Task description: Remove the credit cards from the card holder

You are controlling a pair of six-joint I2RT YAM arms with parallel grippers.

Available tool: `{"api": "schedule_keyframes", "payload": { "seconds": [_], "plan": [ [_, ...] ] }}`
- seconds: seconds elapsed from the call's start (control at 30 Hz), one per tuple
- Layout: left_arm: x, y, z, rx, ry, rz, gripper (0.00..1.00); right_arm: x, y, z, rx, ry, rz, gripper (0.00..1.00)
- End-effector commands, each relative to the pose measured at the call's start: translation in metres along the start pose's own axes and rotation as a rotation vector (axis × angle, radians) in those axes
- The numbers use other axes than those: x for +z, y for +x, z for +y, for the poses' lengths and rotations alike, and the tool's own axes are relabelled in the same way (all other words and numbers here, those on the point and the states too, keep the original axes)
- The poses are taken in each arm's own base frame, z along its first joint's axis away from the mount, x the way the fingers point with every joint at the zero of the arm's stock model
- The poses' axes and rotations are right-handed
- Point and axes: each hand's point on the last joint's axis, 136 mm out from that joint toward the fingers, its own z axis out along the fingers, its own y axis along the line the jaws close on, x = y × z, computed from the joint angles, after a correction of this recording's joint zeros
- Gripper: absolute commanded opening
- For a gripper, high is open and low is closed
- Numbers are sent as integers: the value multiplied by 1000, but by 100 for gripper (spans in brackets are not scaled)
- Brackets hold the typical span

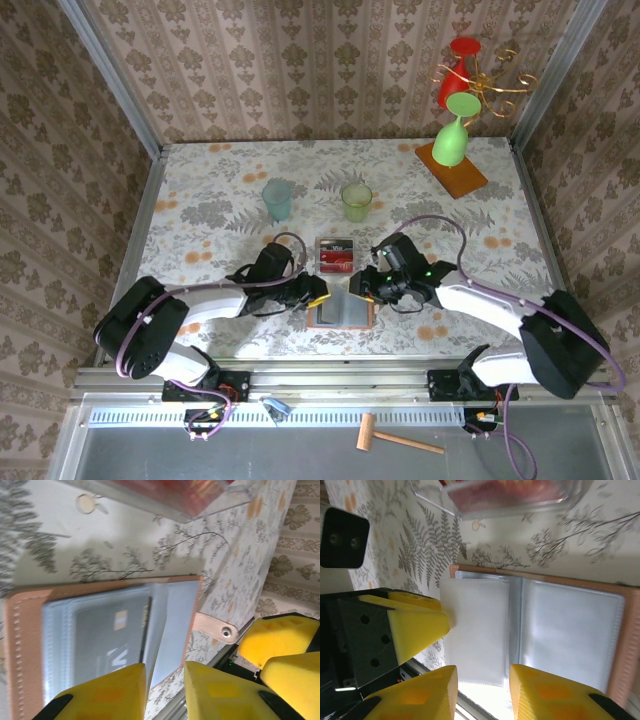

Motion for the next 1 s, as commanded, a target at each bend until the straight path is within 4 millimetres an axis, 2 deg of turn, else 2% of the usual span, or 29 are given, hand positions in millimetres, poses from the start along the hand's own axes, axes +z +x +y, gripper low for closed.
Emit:
{"api": "schedule_keyframes", "payload": {
  "seconds": [0.0, 0.17, 0.4, 0.6, 0.77, 0.97],
  "plan": [
    [7, 4, -10, 28, 12, 40, 27, -16, 6, -34, -2, 135, -14, 33],
    [15, 4, -19, 44, 19, 55, 27, -33, 11, -58, 6, 227, -24, 34],
    [29, 7, -31, 63, 36, 83, 25, -38, 17, -75, 17, 273, -32, 35],
    [42, 7, -43, 71, 64, 98, 26, -27, 19, -78, 24, 250, -14, 35],
    [51, 4, -55, 80, 101, 103, 33, -15, 18, -74, 29, 214, 4, 35],
    [55, 0, -59, 91, 102, 101, 42, -6, 16, -74, 20, 200, 19, 35]
  ]
}}
